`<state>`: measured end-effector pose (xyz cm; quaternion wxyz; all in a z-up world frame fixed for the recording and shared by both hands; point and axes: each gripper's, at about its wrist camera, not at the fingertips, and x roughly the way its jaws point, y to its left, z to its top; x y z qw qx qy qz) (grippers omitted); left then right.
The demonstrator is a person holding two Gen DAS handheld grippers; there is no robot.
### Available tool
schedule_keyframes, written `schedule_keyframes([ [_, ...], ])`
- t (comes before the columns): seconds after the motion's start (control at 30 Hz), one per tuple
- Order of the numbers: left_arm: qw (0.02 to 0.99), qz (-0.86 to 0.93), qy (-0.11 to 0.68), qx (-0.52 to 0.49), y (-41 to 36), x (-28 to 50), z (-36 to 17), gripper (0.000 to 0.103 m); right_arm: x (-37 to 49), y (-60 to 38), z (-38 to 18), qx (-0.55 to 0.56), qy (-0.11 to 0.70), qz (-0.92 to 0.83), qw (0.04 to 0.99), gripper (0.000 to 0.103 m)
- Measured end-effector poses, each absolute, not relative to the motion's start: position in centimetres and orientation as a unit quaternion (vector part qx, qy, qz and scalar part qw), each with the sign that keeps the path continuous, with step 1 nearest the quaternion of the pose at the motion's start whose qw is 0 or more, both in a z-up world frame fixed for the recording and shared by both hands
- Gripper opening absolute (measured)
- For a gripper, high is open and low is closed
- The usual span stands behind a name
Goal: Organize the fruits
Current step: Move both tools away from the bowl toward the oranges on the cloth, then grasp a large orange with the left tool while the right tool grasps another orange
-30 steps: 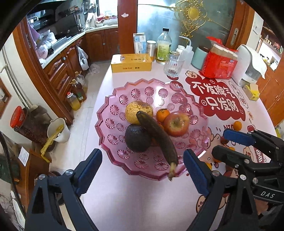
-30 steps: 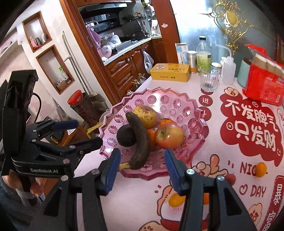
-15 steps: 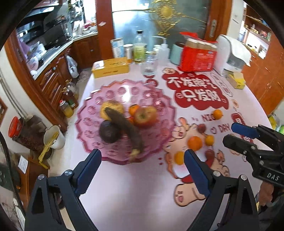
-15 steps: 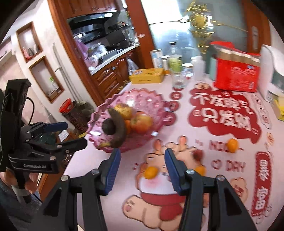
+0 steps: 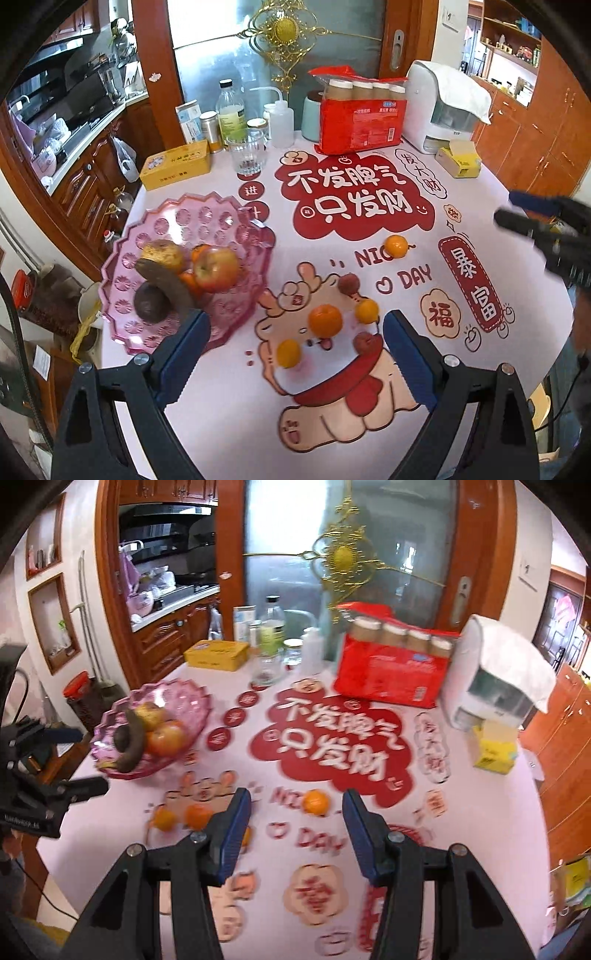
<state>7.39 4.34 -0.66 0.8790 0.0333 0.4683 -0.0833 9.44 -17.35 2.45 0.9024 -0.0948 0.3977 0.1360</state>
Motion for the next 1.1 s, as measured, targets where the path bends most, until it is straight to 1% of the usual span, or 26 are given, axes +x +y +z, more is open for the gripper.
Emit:
schedule_keyframes([
  [0.17, 0.872, -0.051, 0.487, 0.012, 2.9, 8.7, -2.8, 0.094, 12.3, -20.3, 2.3, -0.103, 0.396, 0.135, 0.902, 0.052],
  [0.33, 0.864, -0.009, 0.503, -0.014, 2.2, 10.3, -6.5, 0.094, 15.7, -21.0, -1.1, -0.085, 0.427, 0.156, 0.887, 0.052],
  [0.5, 0.854, 0.029, 0.518, -0.038, 1.7, 12.2, -10.7, 0.092, 18.5, -20.0, -5.8, -0.081, 0.459, 0.186, 0.865, 0.052],
  [0.57, 0.848, 0.032, 0.527, -0.055, 1.8, 12.8, -12.1, 0.087, 19.2, -19.6, -7.4, -0.076, 0.471, 0.197, 0.857, 0.052],
  [0.63, 0.845, 0.036, 0.53, -0.062, 1.6, 13.3, -13.2, 0.087, 20.0, -19.3, -9.3, -0.07, 0.485, 0.207, 0.847, 0.052],
  [0.7, 0.843, 0.04, 0.533, -0.059, 1.3, 13.7, -14.2, 0.083, 20.5, -19.1, -10.7, -0.067, 0.495, 0.215, 0.839, 0.052],
  [0.77, 0.84, 0.036, 0.539, -0.054, 0.9, 14.0, -15.1, 0.076, 21.0, -19.0, -12.0, -0.065, 0.503, 0.221, 0.833, 0.052],
  [0.8, 0.838, 0.035, 0.543, -0.051, 0.7, 14.2, -15.5, 0.075, 21.2, -19.0, -12.6, -0.063, 0.507, 0.224, 0.83, 0.052],
  [0.87, 0.833, 0.033, 0.55, -0.049, 0.4, 14.3, -16.3, 0.068, 21.6, -19.0, -13.6, -0.061, 0.512, 0.227, 0.826, 0.052],
  [0.9, 0.83, 0.032, 0.554, -0.05, 0.3, 14.5, -16.7, 0.066, 21.7, -18.9, -14.0, -0.062, 0.514, 0.228, 0.825, 0.051],
  [0.97, 0.826, 0.031, 0.561, -0.052, 0.1, 14.6, -17.4, 0.062, 22.0, -18.9, -14.8, -0.064, 0.517, 0.228, 0.823, 0.048],
  [1.1, 0.823, 0.032, 0.565, -0.057, 0.1, 14.6, -18.2, 0.06, 22.4, -18.7, -16.0, -0.065, 0.524, 0.232, 0.817, 0.04],
])
